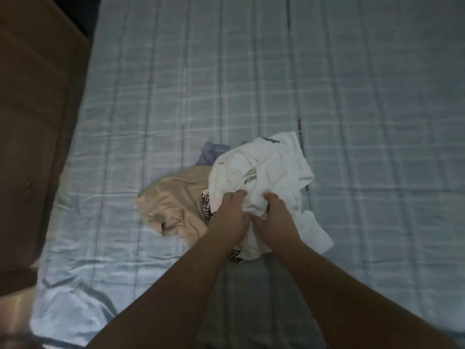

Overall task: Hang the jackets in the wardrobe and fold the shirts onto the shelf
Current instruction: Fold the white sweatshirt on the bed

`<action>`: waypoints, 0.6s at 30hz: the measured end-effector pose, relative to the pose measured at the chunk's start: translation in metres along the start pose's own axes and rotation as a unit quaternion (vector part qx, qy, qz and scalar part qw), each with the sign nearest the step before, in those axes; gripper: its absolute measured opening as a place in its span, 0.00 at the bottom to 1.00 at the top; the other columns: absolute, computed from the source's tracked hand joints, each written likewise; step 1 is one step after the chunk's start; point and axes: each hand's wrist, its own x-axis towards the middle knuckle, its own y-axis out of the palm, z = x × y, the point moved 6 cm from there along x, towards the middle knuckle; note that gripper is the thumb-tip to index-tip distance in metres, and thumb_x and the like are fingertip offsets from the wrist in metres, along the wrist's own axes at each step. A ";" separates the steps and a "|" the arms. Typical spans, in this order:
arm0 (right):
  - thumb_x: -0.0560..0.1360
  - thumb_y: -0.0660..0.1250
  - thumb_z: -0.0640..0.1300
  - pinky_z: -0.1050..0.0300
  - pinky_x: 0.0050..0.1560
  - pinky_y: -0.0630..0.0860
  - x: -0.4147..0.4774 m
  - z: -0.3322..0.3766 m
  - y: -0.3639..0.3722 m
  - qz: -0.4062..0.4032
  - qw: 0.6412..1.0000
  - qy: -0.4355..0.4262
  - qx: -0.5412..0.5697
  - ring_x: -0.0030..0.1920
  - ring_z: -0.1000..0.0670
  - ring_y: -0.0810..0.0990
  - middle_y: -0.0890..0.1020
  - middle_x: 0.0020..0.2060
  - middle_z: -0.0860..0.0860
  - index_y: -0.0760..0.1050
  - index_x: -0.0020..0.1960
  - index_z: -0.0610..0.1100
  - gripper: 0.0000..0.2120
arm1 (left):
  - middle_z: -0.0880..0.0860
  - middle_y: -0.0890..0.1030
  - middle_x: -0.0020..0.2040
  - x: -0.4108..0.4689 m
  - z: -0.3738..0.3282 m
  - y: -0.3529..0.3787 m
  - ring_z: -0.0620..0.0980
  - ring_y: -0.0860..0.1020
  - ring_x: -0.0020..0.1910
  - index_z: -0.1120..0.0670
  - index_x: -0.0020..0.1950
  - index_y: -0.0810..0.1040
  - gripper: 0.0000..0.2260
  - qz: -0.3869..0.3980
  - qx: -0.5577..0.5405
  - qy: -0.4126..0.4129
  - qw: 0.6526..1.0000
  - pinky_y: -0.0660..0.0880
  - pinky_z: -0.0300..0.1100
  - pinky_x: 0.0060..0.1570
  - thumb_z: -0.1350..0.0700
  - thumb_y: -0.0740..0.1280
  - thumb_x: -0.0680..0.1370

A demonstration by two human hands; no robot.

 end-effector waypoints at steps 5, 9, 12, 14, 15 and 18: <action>0.77 0.64 0.42 0.59 0.45 0.65 -0.001 -0.001 0.003 0.005 0.997 -0.052 -0.061 0.46 0.49 0.77 0.75 0.43 0.53 0.69 0.48 0.50 0.05 | 0.60 0.69 0.58 -0.004 0.001 0.013 0.57 0.72 0.57 0.62 0.58 0.75 0.18 -0.041 -0.020 -0.038 0.998 0.64 0.37 0.56 0.55 0.74 0.73; 0.76 0.65 0.37 0.62 0.42 0.65 -0.027 0.023 -0.006 0.021 0.992 -0.122 0.004 0.36 0.57 0.73 0.72 0.34 0.55 0.70 0.45 0.45 0.06 | 0.57 0.70 0.57 -0.037 -0.006 -0.003 0.52 0.71 0.54 0.57 0.55 0.76 0.13 -0.101 -0.087 -0.064 0.989 0.63 0.34 0.51 0.53 0.72 0.75; 0.76 0.66 0.35 0.64 0.41 0.72 -0.059 0.047 -0.016 0.094 0.978 -0.169 0.078 0.37 0.57 0.77 0.78 0.34 0.53 0.74 0.45 0.44 0.05 | 0.52 0.71 0.43 -0.079 -0.014 -0.027 0.44 0.68 0.40 0.50 0.40 0.69 0.13 -0.168 -0.161 -0.034 0.972 0.63 0.33 0.38 0.49 0.72 0.75; 0.75 0.67 0.34 0.62 0.45 0.75 -0.080 0.054 -0.023 0.156 0.966 -0.181 0.096 0.39 0.57 0.79 0.82 0.38 0.54 0.78 0.45 0.48 0.09 | 0.48 0.68 0.35 -0.114 -0.016 -0.042 0.41 0.64 0.32 0.53 0.39 0.66 0.13 -0.178 -0.193 -0.033 0.964 0.62 0.34 0.31 0.56 0.68 0.77; 0.75 0.66 0.32 0.61 0.46 0.76 -0.089 0.056 -0.029 0.171 0.965 -0.176 0.097 0.40 0.57 0.80 0.83 0.39 0.55 0.79 0.44 0.49 0.12 | 0.47 0.66 0.33 -0.134 -0.016 -0.049 0.41 0.63 0.31 0.55 0.39 0.65 0.11 -0.181 -0.208 -0.040 0.961 0.62 0.35 0.30 0.60 0.66 0.77; 0.75 0.64 0.33 0.59 0.47 0.77 -0.109 0.059 -0.059 0.101 0.980 -0.151 0.085 0.42 0.55 0.81 0.83 0.38 0.58 0.79 0.41 0.54 0.16 | 0.44 0.63 0.31 -0.188 -0.016 -0.067 0.41 0.60 0.30 0.54 0.38 0.63 0.12 -0.184 -0.226 -0.016 0.956 0.60 0.35 0.29 0.67 0.62 0.75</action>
